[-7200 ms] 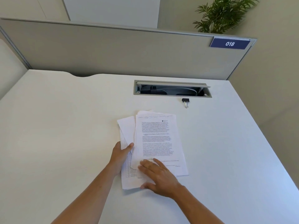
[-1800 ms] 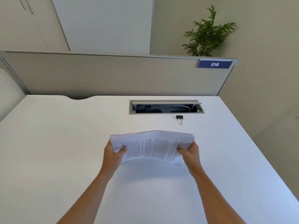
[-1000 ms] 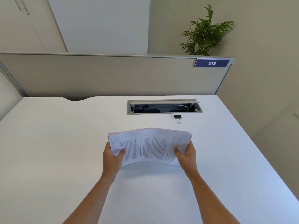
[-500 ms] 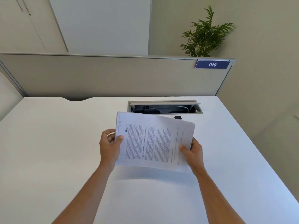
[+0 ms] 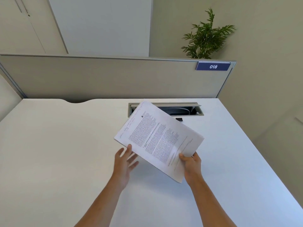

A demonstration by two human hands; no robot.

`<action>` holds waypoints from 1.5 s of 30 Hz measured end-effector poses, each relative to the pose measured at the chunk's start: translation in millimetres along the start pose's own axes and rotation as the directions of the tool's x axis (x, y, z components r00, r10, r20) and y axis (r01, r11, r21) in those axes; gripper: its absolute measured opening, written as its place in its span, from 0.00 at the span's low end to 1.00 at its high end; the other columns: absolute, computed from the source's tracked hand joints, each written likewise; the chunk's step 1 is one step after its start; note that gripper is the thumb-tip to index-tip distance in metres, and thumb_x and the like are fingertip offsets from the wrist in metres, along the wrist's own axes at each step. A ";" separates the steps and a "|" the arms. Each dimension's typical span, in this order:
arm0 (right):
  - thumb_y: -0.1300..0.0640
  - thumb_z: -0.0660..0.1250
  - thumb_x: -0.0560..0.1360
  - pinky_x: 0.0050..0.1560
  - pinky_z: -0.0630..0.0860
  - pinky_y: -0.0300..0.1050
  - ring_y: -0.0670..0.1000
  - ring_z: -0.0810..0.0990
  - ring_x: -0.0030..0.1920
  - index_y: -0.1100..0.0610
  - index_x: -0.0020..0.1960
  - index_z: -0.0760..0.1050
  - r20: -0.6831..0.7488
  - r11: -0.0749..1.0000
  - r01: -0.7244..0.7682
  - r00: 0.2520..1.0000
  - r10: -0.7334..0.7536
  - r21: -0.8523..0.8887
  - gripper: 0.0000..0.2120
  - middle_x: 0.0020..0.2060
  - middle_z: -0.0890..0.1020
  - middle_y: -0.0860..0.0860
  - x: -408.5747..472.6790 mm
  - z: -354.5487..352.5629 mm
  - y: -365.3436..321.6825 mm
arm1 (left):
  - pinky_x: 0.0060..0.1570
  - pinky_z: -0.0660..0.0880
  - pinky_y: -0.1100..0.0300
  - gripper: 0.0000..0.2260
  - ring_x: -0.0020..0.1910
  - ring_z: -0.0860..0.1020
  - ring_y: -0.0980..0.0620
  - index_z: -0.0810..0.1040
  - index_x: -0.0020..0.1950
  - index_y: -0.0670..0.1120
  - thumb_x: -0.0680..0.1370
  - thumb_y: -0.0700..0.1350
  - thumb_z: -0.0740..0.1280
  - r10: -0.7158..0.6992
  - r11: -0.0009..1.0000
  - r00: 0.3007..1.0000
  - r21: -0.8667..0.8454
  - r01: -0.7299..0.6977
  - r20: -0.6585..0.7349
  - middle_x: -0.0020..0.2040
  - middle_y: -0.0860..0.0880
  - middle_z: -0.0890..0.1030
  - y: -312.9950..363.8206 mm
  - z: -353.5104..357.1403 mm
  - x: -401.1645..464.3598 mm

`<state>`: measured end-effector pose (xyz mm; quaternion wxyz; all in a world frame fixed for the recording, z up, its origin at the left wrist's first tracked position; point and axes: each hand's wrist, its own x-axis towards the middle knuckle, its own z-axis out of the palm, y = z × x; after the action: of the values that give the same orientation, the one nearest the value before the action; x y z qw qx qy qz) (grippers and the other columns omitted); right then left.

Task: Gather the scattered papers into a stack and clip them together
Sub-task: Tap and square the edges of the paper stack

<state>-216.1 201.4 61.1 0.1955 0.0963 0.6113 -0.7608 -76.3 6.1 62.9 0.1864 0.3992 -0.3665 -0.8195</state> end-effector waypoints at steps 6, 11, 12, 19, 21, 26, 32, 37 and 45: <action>0.74 0.64 0.74 0.48 0.78 0.50 0.57 0.82 0.53 0.57 0.59 0.76 0.032 0.984 -0.130 0.991 0.127 0.118 0.18 0.52 0.84 0.53 -21.0 24.1 36.2 | 0.63 0.74 0.46 0.18 0.59 0.81 0.49 0.77 0.65 0.50 0.75 0.42 0.72 0.168 0.982 0.986 -0.091 -0.165 0.019 0.59 0.50 0.83 -8.8 36.5 -18.7; 0.74 0.64 0.76 0.49 0.78 0.50 0.55 0.81 0.54 0.57 0.62 0.75 0.074 0.963 -0.191 0.981 0.179 0.192 0.19 0.54 0.83 0.53 -37.1 36.0 52.8 | 0.52 0.77 0.55 0.12 0.52 0.82 0.52 0.79 0.61 0.46 0.77 0.41 0.70 0.224 0.975 0.967 0.023 -0.223 -0.125 0.55 0.49 0.84 7.3 43.6 -15.9; 0.74 0.64 0.76 0.49 0.78 0.50 0.55 0.81 0.53 0.57 0.61 0.75 0.080 0.962 -0.194 0.980 0.181 0.193 0.19 0.53 0.83 0.53 -38.3 37.3 53.5 | 0.52 0.77 0.55 0.12 0.52 0.82 0.53 0.80 0.60 0.47 0.77 0.41 0.70 0.244 0.969 0.964 0.060 -0.239 -0.106 0.54 0.50 0.84 11.7 44.2 -16.2; 0.71 0.70 0.73 0.47 0.79 0.52 0.57 0.81 0.53 0.58 0.66 0.71 0.064 0.974 -0.193 0.980 0.186 0.123 0.24 0.61 0.80 0.59 -23.4 28.5 50.1 | 0.50 0.78 0.59 0.08 0.50 0.84 0.55 0.82 0.55 0.47 0.77 0.40 0.70 0.409 0.866 0.909 0.283 -0.413 0.075 0.50 0.52 0.86 39.0 31.3 -11.8; 0.69 0.72 0.72 0.57 0.75 0.53 0.57 0.78 0.59 0.56 0.72 0.63 -0.030 0.989 -0.149 0.988 0.149 0.020 0.33 0.66 0.76 0.59 -16.2 23.7 40.0 | 0.49 0.78 0.61 0.07 0.48 0.84 0.57 0.83 0.53 0.49 0.77 0.40 0.70 0.435 0.822 0.891 0.344 -0.453 0.135 0.48 0.52 0.86 47.8 27.8 -11.3; 0.64 0.78 0.67 0.67 0.63 0.45 0.48 0.68 0.72 0.51 0.76 0.61 0.124 0.969 0.147 0.984 -0.125 -0.196 0.43 0.71 0.70 0.48 -7.8 22.7 -3.3 | 0.40 0.76 0.72 0.07 0.42 0.82 0.64 0.81 0.49 0.53 0.78 0.41 0.69 0.468 0.722 0.845 0.440 -0.534 0.259 0.45 0.57 0.85 57.2 26.4 -13.4; 0.66 0.73 0.71 0.56 0.77 0.51 0.51 0.84 0.51 0.58 0.53 0.78 0.351 0.906 0.379 0.888 -0.298 -0.190 0.13 0.49 0.85 0.52 -5.4 38.0 -50.0 | 0.45 0.78 0.68 0.06 0.47 0.83 0.60 0.81 0.52 0.54 0.78 0.43 0.69 0.463 0.716 0.836 0.431 -0.549 0.294 0.47 0.56 0.86 51.8 29.2 -14.9; 0.71 0.68 0.75 0.49 0.77 0.44 0.46 0.83 0.45 0.57 0.49 0.76 0.338 0.895 0.411 0.878 -0.338 -0.174 0.10 0.44 0.84 0.50 -8.4 46.1 -52.9 | 0.45 0.78 0.67 0.07 0.48 0.83 0.57 0.82 0.52 0.53 0.76 0.43 0.71 0.481 0.720 0.829 0.411 -0.559 0.284 0.47 0.55 0.86 59.0 28.7 -14.4; 0.72 0.65 0.74 0.54 0.78 0.44 0.51 0.81 0.56 0.52 0.59 0.75 0.345 0.889 0.383 0.894 -0.287 -0.253 0.19 0.54 0.83 0.52 -9.7 48.3 -21.9 | 0.46 0.76 0.59 0.14 0.51 0.81 0.51 0.78 0.57 0.45 0.74 0.36 0.72 0.481 0.733 0.861 0.463 -0.499 0.166 0.52 0.49 0.83 39.9 20.9 -5.1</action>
<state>-211.9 160.2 95.7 0.1625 -0.1600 0.6952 -0.6817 -89.2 -7.8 104.1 0.2819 0.3081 -0.6571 -0.6275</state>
